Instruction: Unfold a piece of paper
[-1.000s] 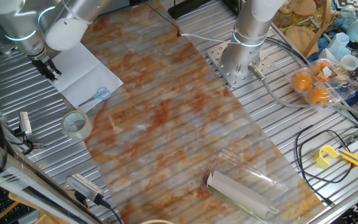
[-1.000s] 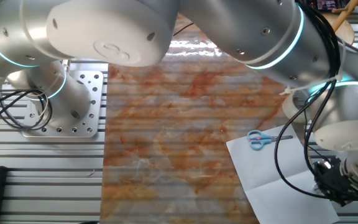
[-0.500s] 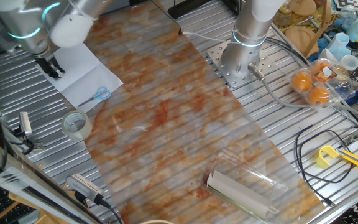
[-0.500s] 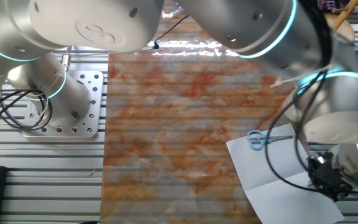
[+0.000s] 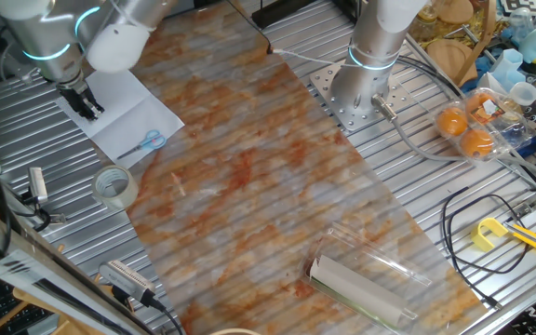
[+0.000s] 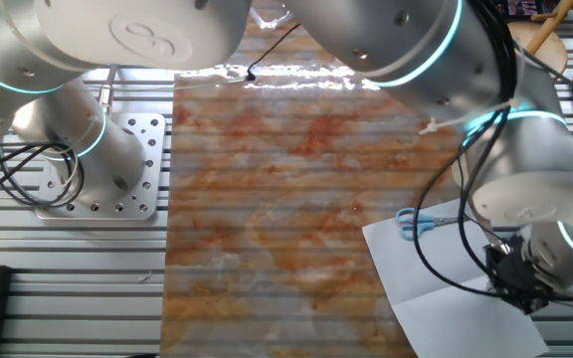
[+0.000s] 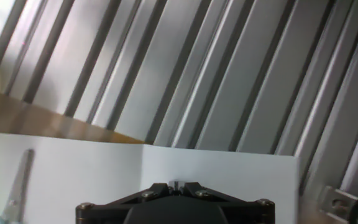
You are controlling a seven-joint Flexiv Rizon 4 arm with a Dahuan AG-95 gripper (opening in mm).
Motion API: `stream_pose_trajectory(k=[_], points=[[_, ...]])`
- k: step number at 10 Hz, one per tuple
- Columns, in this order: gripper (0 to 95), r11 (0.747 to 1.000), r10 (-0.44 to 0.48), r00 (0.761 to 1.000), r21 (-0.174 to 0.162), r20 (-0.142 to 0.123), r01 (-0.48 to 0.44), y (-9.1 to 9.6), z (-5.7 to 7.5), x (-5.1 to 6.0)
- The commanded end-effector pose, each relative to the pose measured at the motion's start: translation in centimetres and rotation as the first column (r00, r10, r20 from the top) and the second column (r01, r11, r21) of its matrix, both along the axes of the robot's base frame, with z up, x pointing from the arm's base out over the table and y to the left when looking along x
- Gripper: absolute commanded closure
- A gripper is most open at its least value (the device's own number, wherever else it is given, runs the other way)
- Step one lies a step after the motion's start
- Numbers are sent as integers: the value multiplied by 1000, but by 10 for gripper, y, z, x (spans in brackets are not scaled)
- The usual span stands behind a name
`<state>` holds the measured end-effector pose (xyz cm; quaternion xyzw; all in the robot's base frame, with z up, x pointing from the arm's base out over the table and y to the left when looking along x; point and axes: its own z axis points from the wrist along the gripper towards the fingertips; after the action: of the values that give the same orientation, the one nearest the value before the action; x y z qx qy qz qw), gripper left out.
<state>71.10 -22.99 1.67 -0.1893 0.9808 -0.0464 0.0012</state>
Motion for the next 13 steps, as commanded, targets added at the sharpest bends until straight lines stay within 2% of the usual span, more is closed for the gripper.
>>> stream_pose_trajectory(k=[1, 4, 6, 9, 13], points=[[950, 1000, 10, 1000, -10, 1, -10, 0, -3, 1], [950, 1000, 13, 1000, -5, 8, -13, -1, -8, 2], [950, 1000, 10, 1000, 2, 9, -11, 0, -5, 1], [950, 1000, 4, 1000, 6, 6, -4, 7, 4, -1], [950, 1000, -24, 1000, -1, 6, 24, 21, 0, 0]])
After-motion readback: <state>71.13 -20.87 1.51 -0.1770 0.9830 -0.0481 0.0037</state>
